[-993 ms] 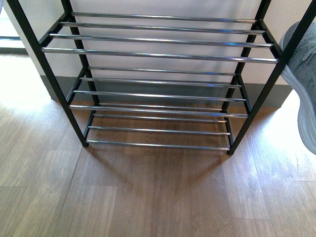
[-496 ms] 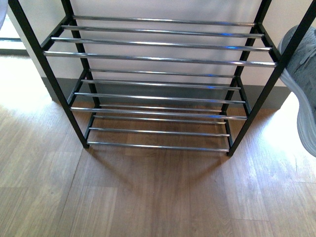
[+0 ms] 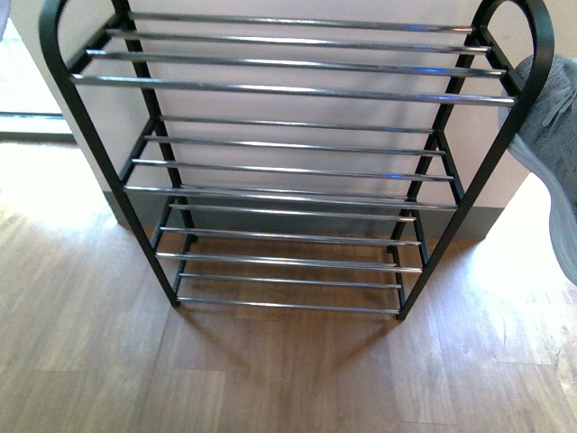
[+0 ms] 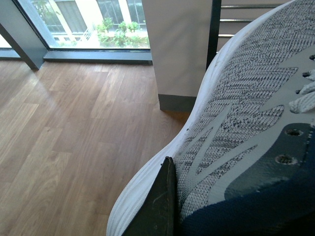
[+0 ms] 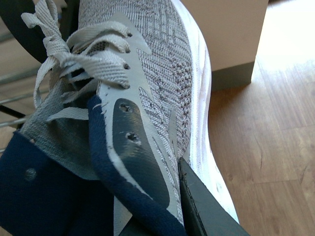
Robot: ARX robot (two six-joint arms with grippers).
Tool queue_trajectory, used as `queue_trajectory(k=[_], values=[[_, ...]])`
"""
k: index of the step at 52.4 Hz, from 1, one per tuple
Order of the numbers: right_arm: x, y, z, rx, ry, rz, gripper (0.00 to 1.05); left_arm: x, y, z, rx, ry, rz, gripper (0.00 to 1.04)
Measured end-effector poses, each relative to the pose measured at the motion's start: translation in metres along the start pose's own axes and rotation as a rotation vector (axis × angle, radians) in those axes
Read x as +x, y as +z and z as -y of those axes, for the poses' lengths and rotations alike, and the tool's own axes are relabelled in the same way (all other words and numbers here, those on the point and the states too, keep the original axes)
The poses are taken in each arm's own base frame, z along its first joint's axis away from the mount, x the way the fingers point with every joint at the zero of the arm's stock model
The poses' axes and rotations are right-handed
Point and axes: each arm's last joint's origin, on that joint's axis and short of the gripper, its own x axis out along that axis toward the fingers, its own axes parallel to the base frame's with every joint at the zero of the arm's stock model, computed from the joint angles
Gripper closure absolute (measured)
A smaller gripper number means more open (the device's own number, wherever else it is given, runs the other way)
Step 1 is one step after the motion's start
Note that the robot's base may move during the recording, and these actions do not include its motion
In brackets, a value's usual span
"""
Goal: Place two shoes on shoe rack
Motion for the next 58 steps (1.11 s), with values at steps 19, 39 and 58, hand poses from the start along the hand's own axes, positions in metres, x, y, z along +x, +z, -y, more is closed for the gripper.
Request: queue_trajectory(k=[19,39,58], values=[[0.0,0.0,0.0,0.002,0.008,-0.001,1.04,0.0,0.0,0.0,0.0,0.0,0.0,1.03],[0.0,-0.004,0.002,-0.016,-0.007,0.189,1.04,0.0,0.0,0.0,0.0,0.0,0.0,1.03],[-0.031,0.062,-0.069,-0.121,0.19,0.389,1.04,0.0,0.0,0.0,0.0,-0.001,0.0,1.03]])
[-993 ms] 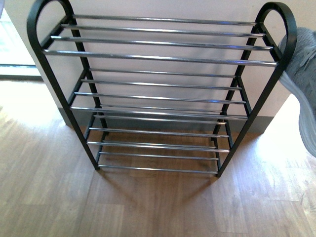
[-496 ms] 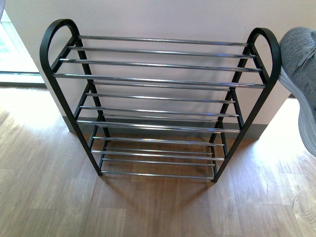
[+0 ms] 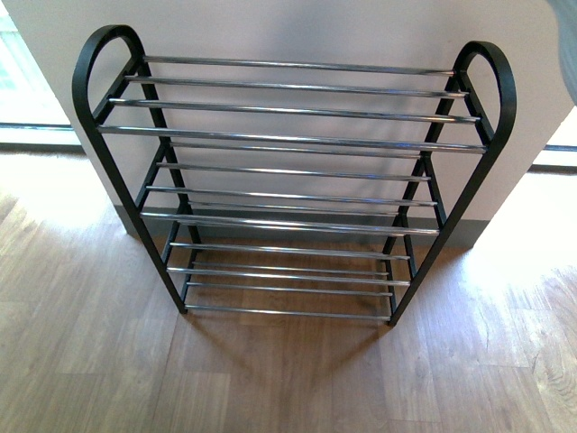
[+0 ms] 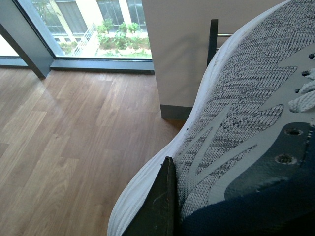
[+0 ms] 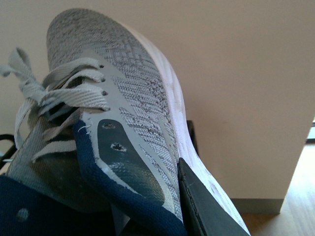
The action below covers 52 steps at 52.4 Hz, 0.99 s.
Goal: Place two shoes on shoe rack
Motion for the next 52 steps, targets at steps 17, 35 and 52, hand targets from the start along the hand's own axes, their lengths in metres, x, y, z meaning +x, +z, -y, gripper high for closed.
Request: queue_trajectory(k=[17,35,52], values=[[0.043,0.015,-0.081,0.141,0.051,-0.214,1.04,0.0,0.0,0.0,0.0,0.0,0.0,1.03],[0.108,-0.033,-0.098,0.165,-0.198,-0.348,1.04,0.0,0.0,0.0,0.0,0.0,0.0,1.03],[0.127,-0.04,-0.093,0.128,-0.418,-0.271,1.04,0.0,0.0,0.0,0.0,0.0,0.0,1.03]])
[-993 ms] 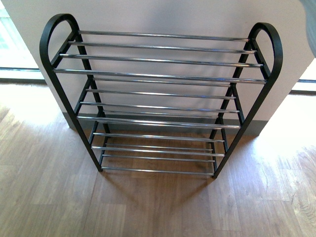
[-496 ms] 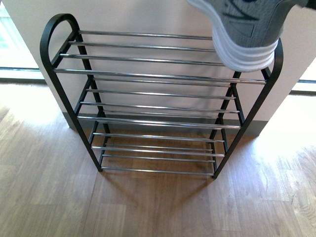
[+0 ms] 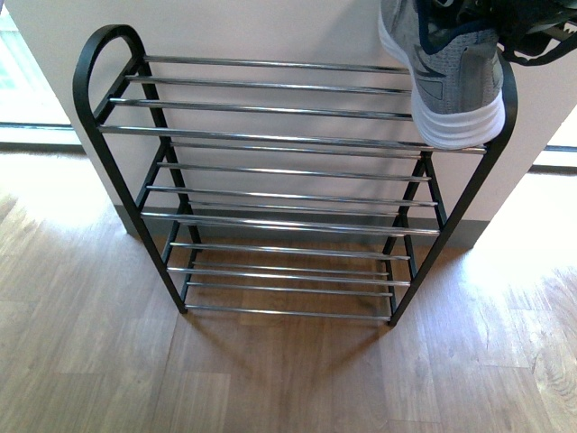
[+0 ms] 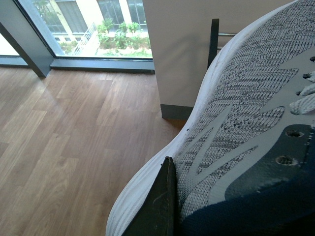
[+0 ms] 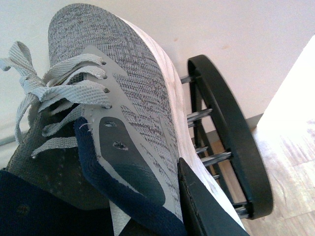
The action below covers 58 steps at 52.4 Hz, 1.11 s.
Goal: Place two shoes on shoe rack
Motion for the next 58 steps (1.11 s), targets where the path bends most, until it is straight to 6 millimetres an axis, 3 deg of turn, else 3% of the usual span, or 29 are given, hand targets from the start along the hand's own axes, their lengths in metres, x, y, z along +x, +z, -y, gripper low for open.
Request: queue_trajectory(k=[21,58], values=[[0.013,-0.016,0.007,0.112,-0.065,-0.149,1.04,0.0,0.0,0.0,0.0,0.0,0.0,1.03],[0.021,-0.012,0.007,0.189,-0.083,-0.139,1.01,0.0,0.0,0.0,0.0,0.0,0.0,1.03]])
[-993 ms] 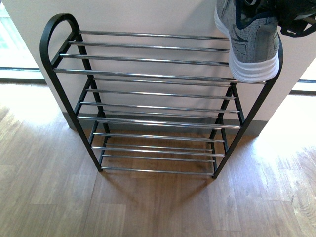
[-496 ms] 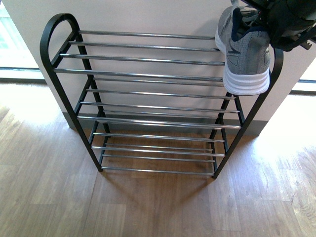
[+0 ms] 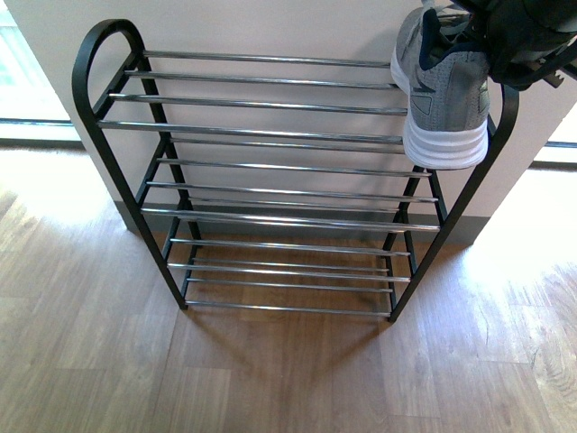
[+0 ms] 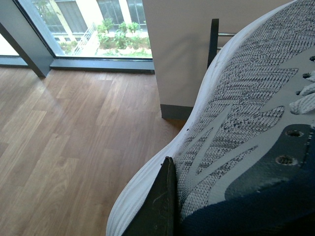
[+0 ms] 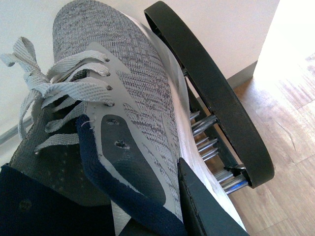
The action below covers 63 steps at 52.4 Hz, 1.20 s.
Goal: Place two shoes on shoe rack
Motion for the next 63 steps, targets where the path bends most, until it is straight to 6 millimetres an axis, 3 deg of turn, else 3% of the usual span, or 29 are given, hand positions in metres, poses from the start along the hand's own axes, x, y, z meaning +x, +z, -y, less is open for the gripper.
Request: queue_trajectory(k=[6,14,27,50,63], values=[[-0.003,-0.002,-0.001,0.003,0.025,0.0,0.75,0.0,0.0,0.0,0.0,0.0,0.0,1.03],[-0.013,0.0,-0.002,0.008,0.058,0.009,0.53,0.0,0.0,0.0,0.0,0.0,0.0,1.03],[-0.021,0.014,-0.011,-0.022,0.16,0.027,0.08,0.0,0.0,0.0,0.0,0.0,0.0,1.03],[-0.05,0.04,-0.007,-0.084,0.298,0.095,0.09,0.0,0.0,0.0,0.0,0.0,0.0,1.03],[-0.089,0.061,0.014,-0.126,0.501,0.174,0.09,0.0,0.0,0.0,0.0,0.0,0.0,1.03]])
